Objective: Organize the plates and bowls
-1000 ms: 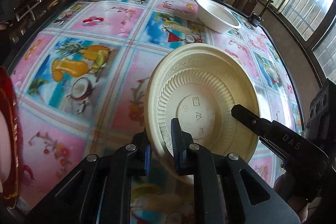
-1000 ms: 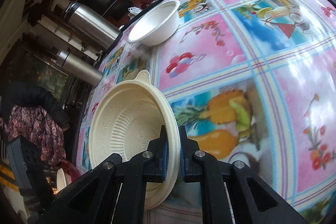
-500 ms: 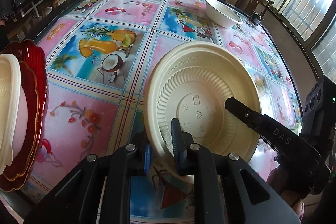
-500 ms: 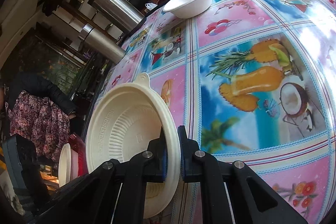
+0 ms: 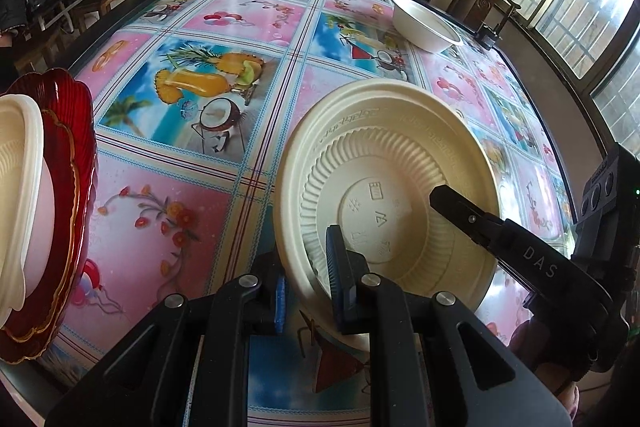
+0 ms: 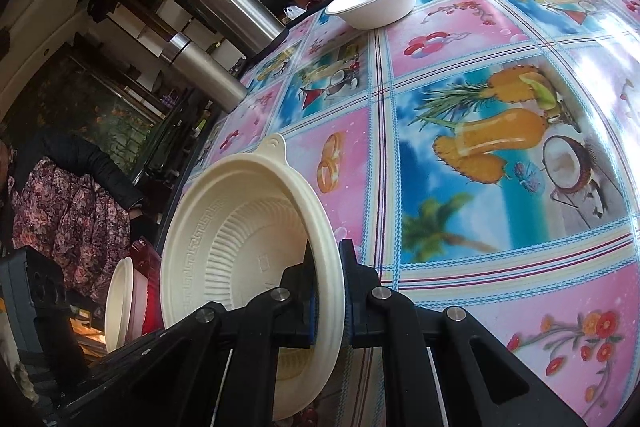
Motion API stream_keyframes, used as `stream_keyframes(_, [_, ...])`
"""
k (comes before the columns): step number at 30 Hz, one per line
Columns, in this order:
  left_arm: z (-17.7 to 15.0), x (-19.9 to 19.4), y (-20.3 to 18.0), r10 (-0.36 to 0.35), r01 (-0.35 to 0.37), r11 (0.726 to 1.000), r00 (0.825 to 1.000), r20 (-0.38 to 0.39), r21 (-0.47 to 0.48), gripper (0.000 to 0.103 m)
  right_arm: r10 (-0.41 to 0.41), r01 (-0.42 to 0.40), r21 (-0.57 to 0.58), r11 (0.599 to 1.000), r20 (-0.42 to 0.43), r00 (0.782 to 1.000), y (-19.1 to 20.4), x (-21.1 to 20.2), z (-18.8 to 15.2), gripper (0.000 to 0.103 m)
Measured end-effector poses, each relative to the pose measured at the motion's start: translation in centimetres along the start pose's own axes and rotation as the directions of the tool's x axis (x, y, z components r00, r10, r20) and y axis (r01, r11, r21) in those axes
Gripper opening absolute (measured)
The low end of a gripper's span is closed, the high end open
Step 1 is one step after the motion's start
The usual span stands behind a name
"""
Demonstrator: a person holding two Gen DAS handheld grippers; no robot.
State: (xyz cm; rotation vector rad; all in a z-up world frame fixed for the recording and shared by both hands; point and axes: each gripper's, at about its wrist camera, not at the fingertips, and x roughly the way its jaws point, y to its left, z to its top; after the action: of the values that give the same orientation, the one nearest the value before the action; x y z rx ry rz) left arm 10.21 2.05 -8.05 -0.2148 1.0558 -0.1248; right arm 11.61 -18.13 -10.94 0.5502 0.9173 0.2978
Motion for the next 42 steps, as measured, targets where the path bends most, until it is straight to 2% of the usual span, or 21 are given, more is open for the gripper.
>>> stream_keyframes(31, [-0.3,-0.1,0.5,-0.029,0.030,0.999,0.999,-0.017,0.018,0.015,0.000,0.000,0.008,1.000,-0.001,1.000,0.1,0.0,-0.7,0.011])
stream_keyframes(42, [-0.9,-1.6,2.0,-0.022,0.022,0.999,1.000,0.001,0.038,0.014,0.011,-0.011,0.027,1.000,0.014,1.000,0.3,-0.6,-1.7,0.011])
